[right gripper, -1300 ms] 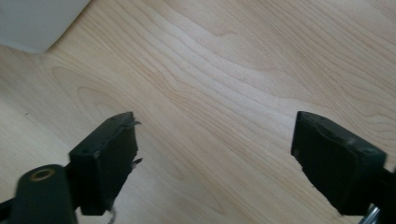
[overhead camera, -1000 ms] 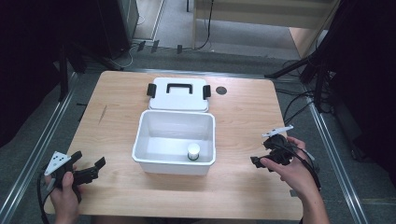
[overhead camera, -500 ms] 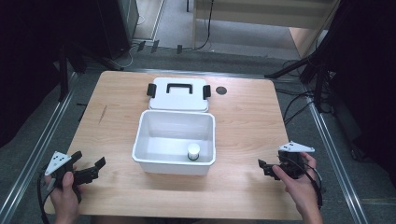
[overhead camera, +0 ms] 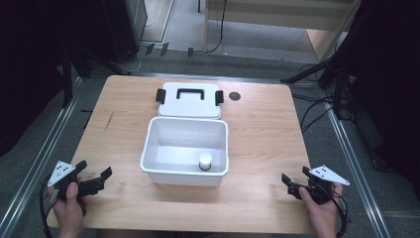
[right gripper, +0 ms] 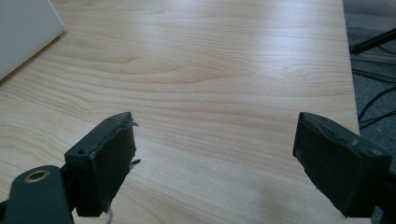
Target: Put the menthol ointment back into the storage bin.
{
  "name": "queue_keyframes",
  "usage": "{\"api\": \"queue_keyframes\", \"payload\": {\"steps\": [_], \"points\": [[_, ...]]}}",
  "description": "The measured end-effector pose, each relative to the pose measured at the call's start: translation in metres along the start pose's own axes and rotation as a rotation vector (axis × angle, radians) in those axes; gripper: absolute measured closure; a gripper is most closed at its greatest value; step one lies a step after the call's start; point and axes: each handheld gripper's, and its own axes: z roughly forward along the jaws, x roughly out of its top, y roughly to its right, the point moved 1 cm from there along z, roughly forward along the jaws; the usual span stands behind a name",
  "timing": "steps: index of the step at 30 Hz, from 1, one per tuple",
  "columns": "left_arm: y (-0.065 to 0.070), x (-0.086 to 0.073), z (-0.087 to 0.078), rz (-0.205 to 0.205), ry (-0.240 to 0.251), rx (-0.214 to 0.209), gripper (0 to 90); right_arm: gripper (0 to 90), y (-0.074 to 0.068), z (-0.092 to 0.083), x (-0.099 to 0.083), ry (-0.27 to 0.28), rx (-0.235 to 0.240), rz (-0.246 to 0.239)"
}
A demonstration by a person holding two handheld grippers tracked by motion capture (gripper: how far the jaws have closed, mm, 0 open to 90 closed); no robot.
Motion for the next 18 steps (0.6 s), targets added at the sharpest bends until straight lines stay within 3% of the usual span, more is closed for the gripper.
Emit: {"api": "queue_keyframes", "payload": {"steps": [11, 14, 18], "points": [[0.0, 0.0, 0.0, -0.004, 0.004, -0.001, 0.0, 13.7, 0.008, -0.004, -0.019, 0.092, 0.003, 0.066], [0.0, 0.0, 0.0, -0.003, 0.002, 0.0, 0.0, 14.2, 0.008, -0.006, -0.02, 0.115, -0.006, 0.063], [0.0, 0.0, 0.0, -0.002, 0.0, 0.001, 0.0, 14.1, 0.01, -0.009, -0.022, 0.136, -0.005, 0.101]]}}
